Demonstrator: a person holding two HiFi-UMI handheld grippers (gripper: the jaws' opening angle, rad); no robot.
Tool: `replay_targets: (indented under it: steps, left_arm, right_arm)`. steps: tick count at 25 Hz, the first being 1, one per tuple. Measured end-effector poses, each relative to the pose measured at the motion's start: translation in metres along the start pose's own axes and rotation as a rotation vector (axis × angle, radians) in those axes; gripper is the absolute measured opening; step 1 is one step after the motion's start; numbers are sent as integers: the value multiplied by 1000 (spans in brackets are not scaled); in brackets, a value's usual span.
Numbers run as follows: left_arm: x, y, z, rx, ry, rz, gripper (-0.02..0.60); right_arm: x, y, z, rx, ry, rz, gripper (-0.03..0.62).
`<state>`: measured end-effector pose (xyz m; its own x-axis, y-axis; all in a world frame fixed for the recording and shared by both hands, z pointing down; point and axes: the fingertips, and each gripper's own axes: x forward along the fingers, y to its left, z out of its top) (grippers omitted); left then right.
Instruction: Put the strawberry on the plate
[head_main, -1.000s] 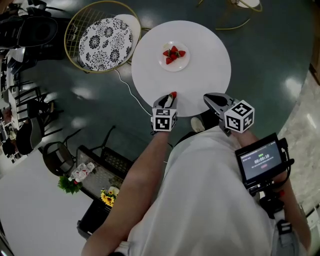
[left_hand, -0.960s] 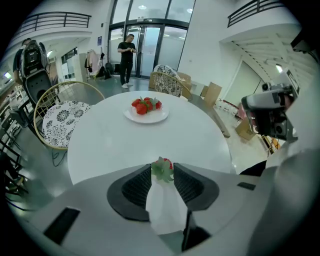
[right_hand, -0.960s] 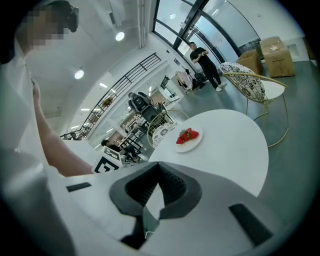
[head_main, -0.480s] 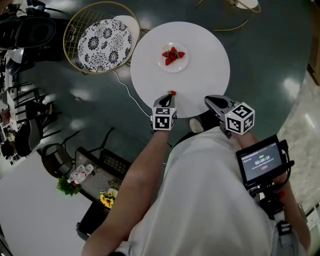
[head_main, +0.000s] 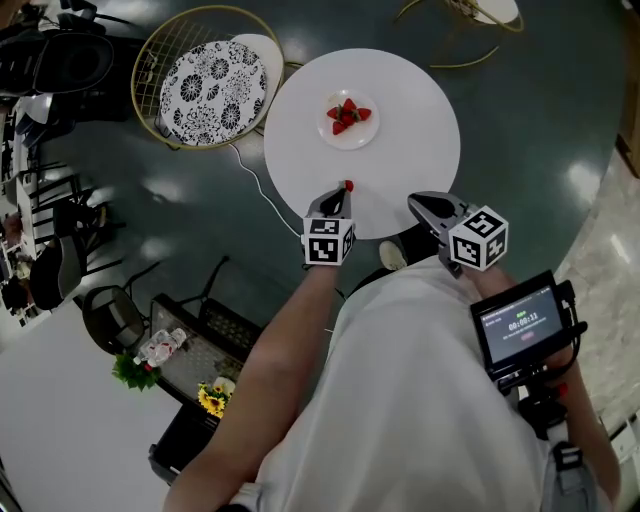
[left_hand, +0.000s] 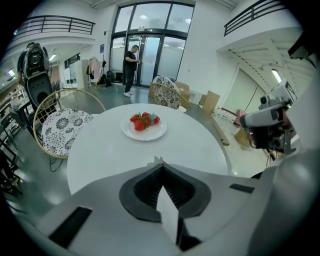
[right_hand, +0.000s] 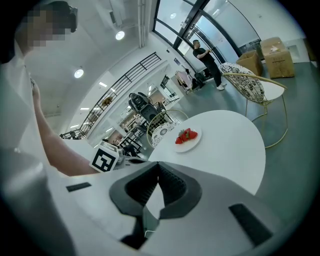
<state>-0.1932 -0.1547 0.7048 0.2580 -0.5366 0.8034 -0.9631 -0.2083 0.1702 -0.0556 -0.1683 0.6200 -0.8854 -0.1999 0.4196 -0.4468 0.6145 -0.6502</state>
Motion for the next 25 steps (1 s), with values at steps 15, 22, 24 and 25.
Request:
replay_targets:
  steps: [15,22,24,25]
  left_arm:
    - [7,-12,70,39,-138,-50,6]
    - [23,-16,97,66,-161,-80,6]
    - [28,-14,101,70,-158,-79,6]
    - [30,-12,100,69,-154,-76,6]
  right_arm:
    - [-4,-7,5,-7,-9,-14,8]
    - [-6,-11,3,4,-1,-32,6]
    - [-7,-12,4,5,1,-36,7]
    - [-7,-12,3,5,3,-38,7]
